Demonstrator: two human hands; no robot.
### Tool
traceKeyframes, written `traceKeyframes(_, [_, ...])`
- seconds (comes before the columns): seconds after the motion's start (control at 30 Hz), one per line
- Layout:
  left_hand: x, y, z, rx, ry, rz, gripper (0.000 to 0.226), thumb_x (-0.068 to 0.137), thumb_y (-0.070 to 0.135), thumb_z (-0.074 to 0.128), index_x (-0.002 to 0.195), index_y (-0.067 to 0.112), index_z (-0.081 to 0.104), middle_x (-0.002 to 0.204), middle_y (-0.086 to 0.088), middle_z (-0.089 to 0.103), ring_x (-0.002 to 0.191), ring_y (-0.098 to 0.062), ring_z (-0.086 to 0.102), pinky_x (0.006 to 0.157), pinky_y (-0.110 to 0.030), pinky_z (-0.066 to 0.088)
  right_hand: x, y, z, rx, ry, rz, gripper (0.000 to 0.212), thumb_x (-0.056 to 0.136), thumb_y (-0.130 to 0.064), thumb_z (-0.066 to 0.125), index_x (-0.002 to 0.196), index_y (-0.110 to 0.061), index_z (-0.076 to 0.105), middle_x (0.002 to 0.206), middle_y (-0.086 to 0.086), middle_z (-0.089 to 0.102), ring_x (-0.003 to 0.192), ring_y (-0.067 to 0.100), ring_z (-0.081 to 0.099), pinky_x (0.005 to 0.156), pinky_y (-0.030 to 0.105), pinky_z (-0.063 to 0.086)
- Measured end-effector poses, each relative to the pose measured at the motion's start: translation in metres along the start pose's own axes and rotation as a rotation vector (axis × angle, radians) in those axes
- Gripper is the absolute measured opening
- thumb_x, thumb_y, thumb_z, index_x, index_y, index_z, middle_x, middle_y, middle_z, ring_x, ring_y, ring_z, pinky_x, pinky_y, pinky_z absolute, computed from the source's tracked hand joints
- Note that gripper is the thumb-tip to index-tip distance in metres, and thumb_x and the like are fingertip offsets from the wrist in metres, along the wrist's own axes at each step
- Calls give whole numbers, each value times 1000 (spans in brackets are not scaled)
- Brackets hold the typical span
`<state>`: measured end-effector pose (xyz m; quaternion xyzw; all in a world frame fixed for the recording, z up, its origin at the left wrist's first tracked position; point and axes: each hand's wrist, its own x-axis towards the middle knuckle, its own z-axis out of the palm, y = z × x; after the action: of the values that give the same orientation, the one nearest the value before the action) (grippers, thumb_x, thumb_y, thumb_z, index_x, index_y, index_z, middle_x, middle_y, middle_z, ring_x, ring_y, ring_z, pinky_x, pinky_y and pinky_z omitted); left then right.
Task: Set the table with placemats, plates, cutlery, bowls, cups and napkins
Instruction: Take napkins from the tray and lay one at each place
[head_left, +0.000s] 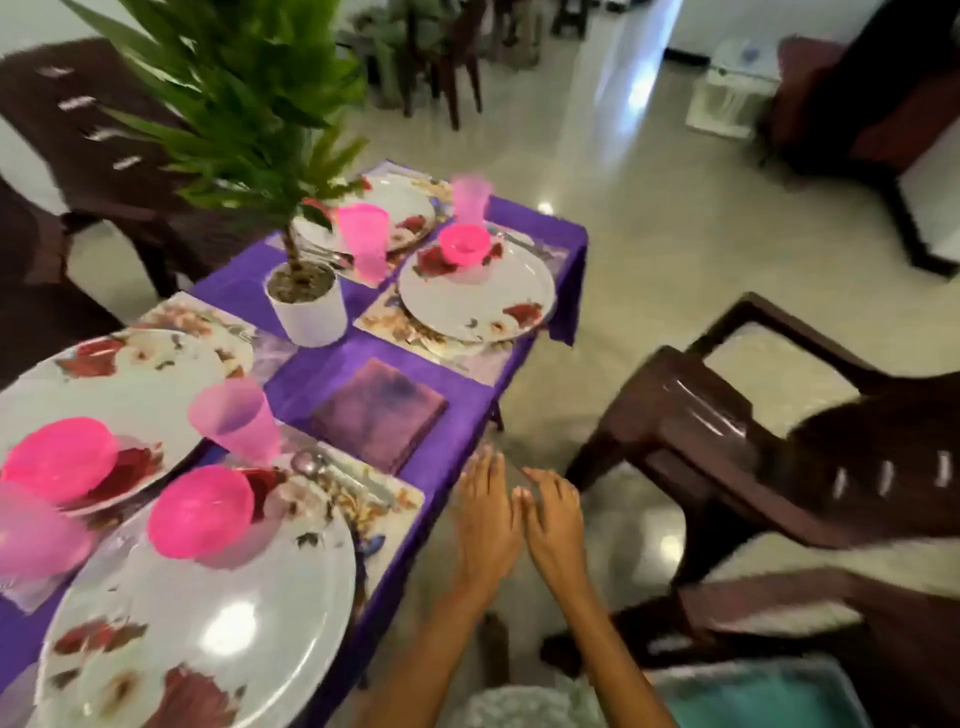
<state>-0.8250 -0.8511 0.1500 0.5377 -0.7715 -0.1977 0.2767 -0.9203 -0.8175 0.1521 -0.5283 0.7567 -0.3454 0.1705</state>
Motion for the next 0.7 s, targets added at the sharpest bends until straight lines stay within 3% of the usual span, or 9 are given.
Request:
traceKeyframes(0.13, [-103,44,15,-61,-155,144,46,84,25,39,116,1,61,116,-15,65,109,-27,61,99,-33,38,-119,38,-30,71,61,232,51,89,-41,36,112,-6,63,108,13,64,101,30,58,89,22,34])
traceKeyframes(0.2, [-158,65,28,-109,-290,205,42,82,25,39,110,6,64,102,-8,69,91,-22,68,81,-27,50,-180,61,-48,80,75,342,53,86,-41,35,110,-4,64,106,14,65,99,32,59,87,20,33])
traceKeyframes(0.33, [-256,99,66,-181,-547,289,25,78,27,41,99,17,51,77,-1,69,72,-7,62,66,-17,43,-287,102,-92,104,117,562,63,77,-48,33,112,-5,63,112,13,63,107,28,55,95,27,36])
traceKeyframes(0.4, [-292,117,82,-204,-713,195,26,78,30,40,101,19,47,78,0,70,71,-11,67,62,-19,49,-328,127,-113,60,98,650,61,77,-46,34,113,-6,63,113,12,63,109,28,55,95,31,38])
traceKeyframes(0.43, [-311,127,91,-194,-707,153,27,81,29,41,105,18,47,85,-3,71,77,-15,69,64,-20,50,-346,142,-124,35,81,688,56,77,-40,37,112,-4,63,112,14,63,109,31,56,94,31,37])
traceKeyframes(0.53, [-352,152,114,-119,-842,18,36,96,19,41,130,8,43,127,-16,56,119,-27,52,97,-31,38,-387,180,-153,9,41,815,37,82,-16,48,112,-1,63,114,18,63,111,34,56,96,31,37])
traceKeyframes(0.6, [-367,167,123,-99,-886,-100,37,98,17,41,133,6,41,135,-17,49,126,-30,44,100,-35,34,-406,200,-170,26,15,816,32,86,-2,51,115,-2,62,119,16,61,116,31,53,98,31,38])
traceKeyframes(0.7, [-389,189,133,-67,-883,-209,37,97,13,42,132,3,43,136,-19,48,125,-33,45,99,-36,35,-426,223,-195,67,-45,761,33,88,1,49,119,-3,59,124,13,58,119,26,51,99,28,38])
